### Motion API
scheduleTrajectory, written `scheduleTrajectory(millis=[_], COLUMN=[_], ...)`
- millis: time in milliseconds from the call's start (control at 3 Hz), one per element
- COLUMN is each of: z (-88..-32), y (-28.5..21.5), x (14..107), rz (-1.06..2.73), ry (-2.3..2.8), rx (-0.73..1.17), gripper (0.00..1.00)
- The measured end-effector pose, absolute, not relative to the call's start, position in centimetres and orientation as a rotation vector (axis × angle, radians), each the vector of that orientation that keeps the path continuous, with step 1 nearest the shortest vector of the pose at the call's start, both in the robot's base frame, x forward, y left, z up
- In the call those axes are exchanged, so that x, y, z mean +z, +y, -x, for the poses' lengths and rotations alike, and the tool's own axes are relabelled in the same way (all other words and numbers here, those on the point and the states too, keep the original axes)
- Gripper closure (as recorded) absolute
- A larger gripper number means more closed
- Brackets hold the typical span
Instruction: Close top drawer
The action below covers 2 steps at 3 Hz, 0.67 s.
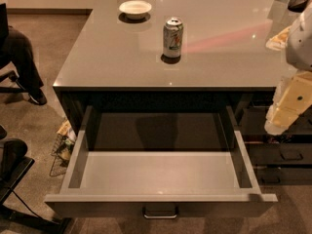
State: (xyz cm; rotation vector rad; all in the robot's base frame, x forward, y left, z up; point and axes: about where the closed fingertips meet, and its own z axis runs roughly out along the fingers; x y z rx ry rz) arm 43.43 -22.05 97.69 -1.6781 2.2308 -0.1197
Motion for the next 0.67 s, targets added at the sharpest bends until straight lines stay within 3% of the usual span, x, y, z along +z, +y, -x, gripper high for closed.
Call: scheduleTrajectory(millis=[667], z=[-39.7], y=[-24.4], x=[90.9], rz=[1.537], ry=[2.261], rx=[-0.017], gripper=[0.41])
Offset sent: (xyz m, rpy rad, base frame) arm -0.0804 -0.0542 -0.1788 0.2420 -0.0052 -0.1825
